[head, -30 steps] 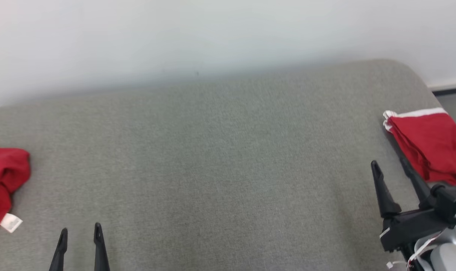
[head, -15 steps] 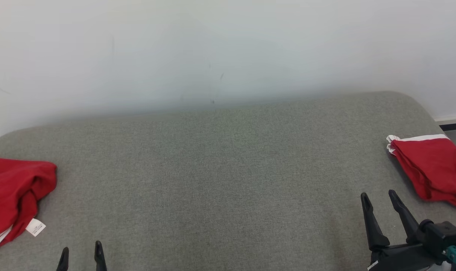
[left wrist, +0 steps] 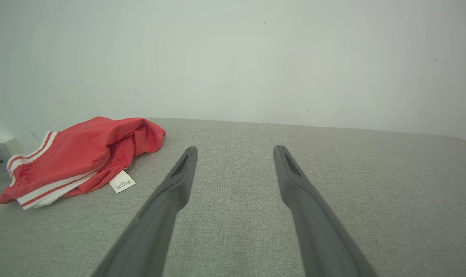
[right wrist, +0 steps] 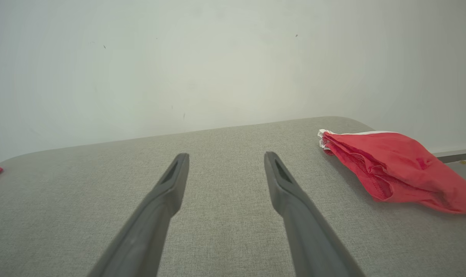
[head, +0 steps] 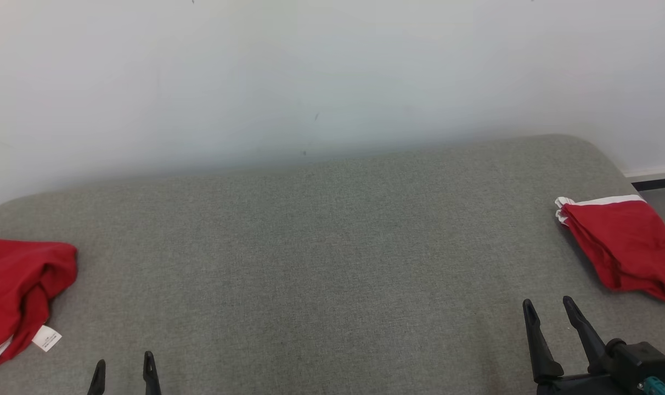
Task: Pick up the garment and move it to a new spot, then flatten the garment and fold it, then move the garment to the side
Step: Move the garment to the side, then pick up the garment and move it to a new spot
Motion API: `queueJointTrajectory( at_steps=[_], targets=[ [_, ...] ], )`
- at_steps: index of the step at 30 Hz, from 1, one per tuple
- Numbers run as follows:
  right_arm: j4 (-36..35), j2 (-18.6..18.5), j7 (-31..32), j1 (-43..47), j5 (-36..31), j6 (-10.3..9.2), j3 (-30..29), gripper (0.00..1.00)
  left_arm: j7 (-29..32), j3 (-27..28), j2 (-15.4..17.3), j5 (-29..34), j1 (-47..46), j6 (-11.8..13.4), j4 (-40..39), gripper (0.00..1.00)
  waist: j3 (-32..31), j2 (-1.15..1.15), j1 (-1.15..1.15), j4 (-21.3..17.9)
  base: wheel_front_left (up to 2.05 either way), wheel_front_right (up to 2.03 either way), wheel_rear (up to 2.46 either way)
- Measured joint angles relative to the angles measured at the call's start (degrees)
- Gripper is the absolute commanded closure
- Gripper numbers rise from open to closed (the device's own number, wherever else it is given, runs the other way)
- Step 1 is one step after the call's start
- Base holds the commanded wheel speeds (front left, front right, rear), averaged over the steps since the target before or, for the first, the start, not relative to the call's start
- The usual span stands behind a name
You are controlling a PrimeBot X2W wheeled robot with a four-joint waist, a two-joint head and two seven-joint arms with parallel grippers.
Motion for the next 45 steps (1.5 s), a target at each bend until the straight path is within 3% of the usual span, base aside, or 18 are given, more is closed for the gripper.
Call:
queueJointTrajectory(
  at_steps=[29,45],
  targets=[
    [0.81,0.64,-0.20,-0.24,0.43,0.00,0.71,0.00,0.00,-1.91,-0.01,-0.07,0.25,1.02,0.32,0.00,0.54,0.00,0.00,1.49,0.00,0.00,0.00],
    [0.96,0.98,-0.01,0.64,0.43,0.00,1.05,0.00,0.01,-1.57,-0.02,0.45,1.15,0.64,0.03,0.00,0.39,0.00,0.00,8.34,0.00,0.00,0.00]
  ],
)
